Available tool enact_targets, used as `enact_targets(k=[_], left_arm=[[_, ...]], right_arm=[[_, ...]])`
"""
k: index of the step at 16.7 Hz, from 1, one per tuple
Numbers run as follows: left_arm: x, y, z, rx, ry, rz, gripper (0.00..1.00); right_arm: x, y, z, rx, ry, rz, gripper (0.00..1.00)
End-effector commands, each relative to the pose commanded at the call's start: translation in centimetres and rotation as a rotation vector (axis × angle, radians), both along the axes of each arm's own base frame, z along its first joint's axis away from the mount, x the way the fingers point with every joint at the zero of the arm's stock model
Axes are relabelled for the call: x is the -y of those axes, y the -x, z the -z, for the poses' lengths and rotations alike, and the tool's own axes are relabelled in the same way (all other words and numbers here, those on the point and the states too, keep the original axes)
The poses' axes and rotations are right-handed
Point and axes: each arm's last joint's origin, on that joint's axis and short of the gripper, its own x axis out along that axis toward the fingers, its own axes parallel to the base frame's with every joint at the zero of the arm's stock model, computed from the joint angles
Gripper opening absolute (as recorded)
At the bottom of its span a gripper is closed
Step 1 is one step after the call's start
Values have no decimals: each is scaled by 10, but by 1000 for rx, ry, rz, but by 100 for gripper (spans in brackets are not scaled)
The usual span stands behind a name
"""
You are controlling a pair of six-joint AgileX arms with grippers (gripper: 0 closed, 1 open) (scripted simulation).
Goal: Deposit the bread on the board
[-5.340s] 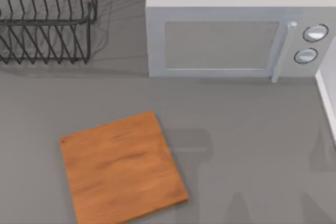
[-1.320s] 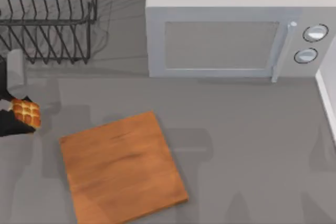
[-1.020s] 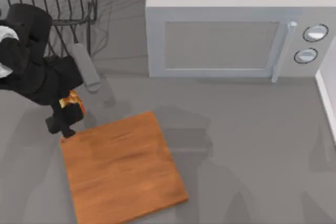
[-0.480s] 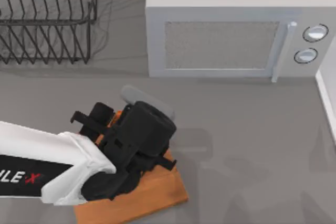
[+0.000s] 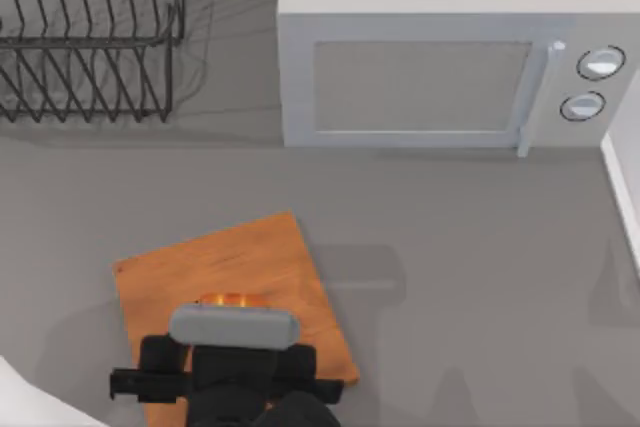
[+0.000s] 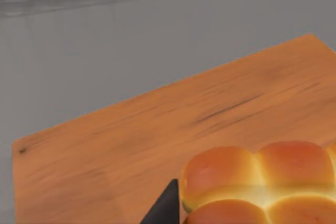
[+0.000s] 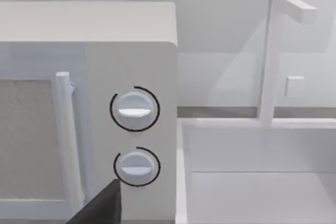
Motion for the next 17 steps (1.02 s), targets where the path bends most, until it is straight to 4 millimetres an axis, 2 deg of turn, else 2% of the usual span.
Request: enact_targets(k=[3, 7, 10, 17], left_arm=[[-6, 12, 5, 43, 43, -17, 0], [-6, 13, 5, 45, 44, -18, 0], [-5, 10, 3, 48, 61, -23, 0], [15, -7, -12, 101, 228, -38, 0]], right_arm=[[0, 0, 0, 0, 0, 0, 100], [0, 0, 0, 0, 0, 0, 100], [0, 0, 0, 0, 0, 0, 100], [0, 0, 0, 0, 0, 0, 100]])
